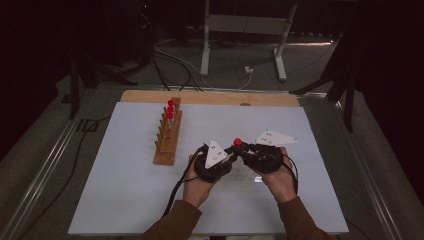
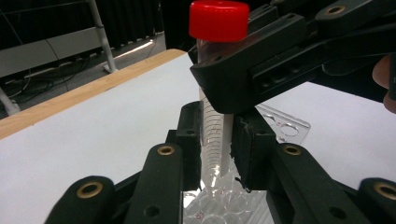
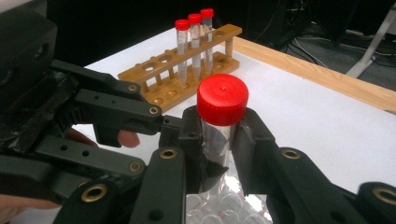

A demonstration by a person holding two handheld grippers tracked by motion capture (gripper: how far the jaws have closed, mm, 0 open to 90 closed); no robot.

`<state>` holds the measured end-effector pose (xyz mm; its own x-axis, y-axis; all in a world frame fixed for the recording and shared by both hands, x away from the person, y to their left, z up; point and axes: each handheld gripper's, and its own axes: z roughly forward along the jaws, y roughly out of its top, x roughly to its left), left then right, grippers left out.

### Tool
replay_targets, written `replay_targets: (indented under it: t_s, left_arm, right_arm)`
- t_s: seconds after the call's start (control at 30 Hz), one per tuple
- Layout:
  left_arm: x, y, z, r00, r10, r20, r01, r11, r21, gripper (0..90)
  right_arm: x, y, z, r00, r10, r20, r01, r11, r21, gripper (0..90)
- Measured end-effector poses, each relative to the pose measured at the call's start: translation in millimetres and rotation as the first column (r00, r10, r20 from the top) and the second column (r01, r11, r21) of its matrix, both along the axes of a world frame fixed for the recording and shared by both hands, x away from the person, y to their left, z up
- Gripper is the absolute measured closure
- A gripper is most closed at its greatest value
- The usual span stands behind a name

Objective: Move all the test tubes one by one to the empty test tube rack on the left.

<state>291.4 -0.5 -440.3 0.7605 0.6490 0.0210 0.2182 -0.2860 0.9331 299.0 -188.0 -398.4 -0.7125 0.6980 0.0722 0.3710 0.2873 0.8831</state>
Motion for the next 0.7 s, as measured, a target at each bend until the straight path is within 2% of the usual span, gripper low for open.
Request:
replay_targets:
  t_s: [0.1, 0.27, 0.37, 0.63, 0.7]
  left_arm:
    - [0.0, -0.3, -0.8, 1.0, -0.002, -0.001, 0.002, 1.0, -0.001, 75.7]
    - [2.3, 0.6, -1.9, 0.9999, 0.005, -0.013, -0.005, 1.0, 0.0, 75.9]
    - [4.8, 3.2, -1.8, 0.9997, 0.015, -0.021, -0.015, 0.9999, -0.006, 76.0]
    - [9.4, 13.7, 0.4, 0.9981, 0.05, -0.036, -0.051, 0.9984, -0.027, 76.0]
    - [9.9, 15.9, 1.2, 0.9978, 0.056, -0.035, -0.057, 0.998, -0.029, 76.0]
  right_arm:
    - [0.1, -1.0, 0.0, 1.0, 0.005, -0.003, -0.005, 1.0, 0.001, 72.1]
    - [-0.7, -4.8, 2.8, 0.9998, 0.019, 0.003, -0.019, 0.9992, 0.036, 52.3]
    - [-0.9, -8.3, 4.7, 0.9999, 0.007, 0.009, -0.008, 0.9987, 0.051, 41.2]
    - [-1.8, -18.0, 6.3, 0.9988, -0.038, 0.03, 0.037, 0.9981, 0.049, 16.8]
    - [-3.1, -20.3, 6.0, 0.9977, -0.053, 0.043, 0.051, 0.9978, 0.042, 14.3]
